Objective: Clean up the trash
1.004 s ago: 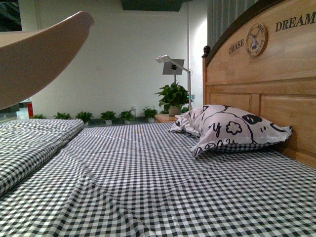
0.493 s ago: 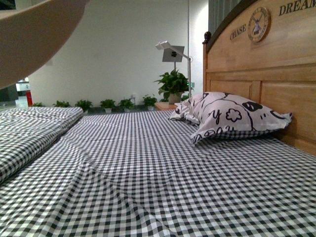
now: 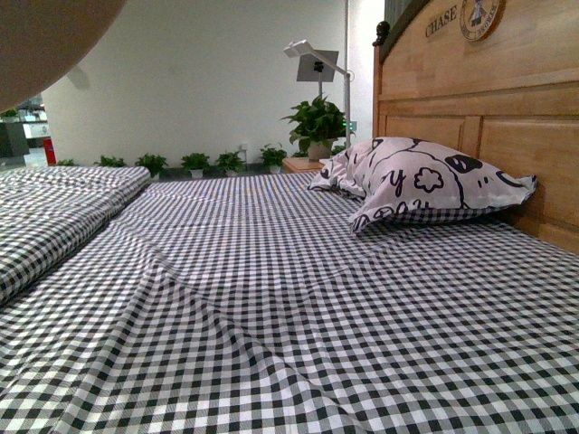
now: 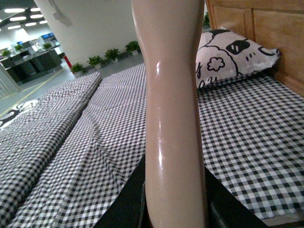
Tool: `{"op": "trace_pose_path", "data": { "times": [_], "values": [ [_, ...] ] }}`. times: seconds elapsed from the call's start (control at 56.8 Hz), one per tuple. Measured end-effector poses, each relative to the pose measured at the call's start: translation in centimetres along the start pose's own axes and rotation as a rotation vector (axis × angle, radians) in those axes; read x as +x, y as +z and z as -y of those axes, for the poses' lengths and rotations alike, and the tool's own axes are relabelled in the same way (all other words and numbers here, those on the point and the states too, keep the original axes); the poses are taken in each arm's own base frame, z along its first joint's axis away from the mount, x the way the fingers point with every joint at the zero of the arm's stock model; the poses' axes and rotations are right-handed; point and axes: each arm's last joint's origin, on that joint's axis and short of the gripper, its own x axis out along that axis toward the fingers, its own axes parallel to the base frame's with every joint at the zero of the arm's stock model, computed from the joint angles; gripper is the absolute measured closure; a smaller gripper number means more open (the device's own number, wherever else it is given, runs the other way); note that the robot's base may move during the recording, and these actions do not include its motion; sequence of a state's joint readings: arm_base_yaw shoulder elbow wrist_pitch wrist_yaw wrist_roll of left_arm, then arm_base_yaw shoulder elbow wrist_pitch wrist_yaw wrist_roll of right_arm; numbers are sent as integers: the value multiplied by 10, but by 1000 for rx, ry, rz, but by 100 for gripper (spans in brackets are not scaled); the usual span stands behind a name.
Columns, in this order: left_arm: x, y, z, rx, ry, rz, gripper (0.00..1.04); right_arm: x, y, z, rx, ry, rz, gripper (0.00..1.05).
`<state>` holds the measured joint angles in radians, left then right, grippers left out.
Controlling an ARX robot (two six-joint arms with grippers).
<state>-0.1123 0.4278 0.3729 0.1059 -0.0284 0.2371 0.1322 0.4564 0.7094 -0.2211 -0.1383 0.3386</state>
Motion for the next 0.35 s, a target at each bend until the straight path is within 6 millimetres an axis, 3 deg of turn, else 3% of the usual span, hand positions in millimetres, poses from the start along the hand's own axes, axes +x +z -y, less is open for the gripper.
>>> {"op": "trace_pose_path", "data": {
  "times": [0.352],
  "values": [
    [0,0,0,0,0,0,77,0,0,0,0,0,0,85]
  ]
}}
